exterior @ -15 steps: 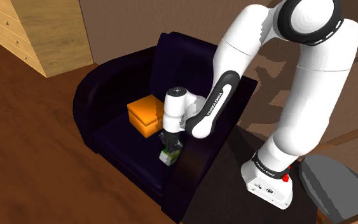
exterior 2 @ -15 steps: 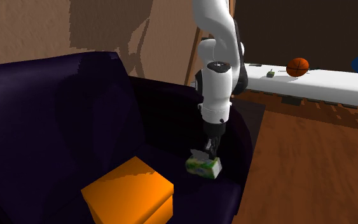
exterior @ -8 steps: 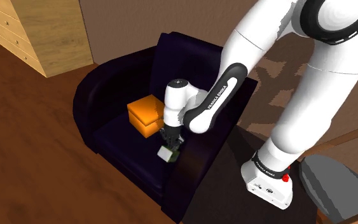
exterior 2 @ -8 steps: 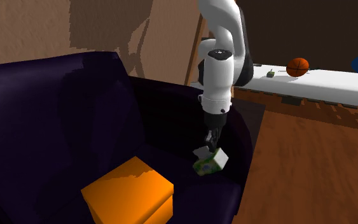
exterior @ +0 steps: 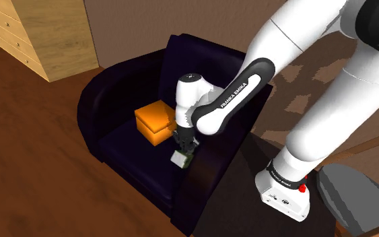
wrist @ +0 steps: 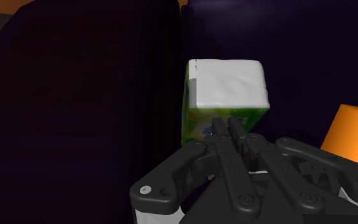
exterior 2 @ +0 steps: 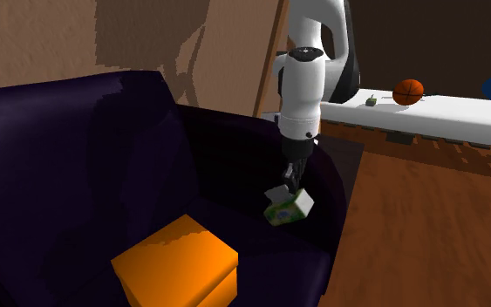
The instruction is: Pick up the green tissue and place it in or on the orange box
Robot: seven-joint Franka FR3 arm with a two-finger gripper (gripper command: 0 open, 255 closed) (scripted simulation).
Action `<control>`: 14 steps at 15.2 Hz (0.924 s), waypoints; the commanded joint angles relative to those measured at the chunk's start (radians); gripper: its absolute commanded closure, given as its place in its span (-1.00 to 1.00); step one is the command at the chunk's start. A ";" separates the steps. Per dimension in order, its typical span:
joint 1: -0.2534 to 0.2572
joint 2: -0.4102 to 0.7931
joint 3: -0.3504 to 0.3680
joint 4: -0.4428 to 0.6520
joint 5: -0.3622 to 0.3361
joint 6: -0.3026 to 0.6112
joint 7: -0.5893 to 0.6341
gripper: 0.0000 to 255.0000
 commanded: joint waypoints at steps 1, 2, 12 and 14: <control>0.002 -0.040 0.009 0.002 0.051 -0.035 -0.034 1.00; 0.004 -0.059 0.010 0.004 0.074 -0.052 -0.050 1.00; 0.042 -0.233 -0.021 0.034 0.218 -0.228 -0.155 1.00; 0.049 -0.262 -0.030 0.042 0.233 -0.263 -0.167 1.00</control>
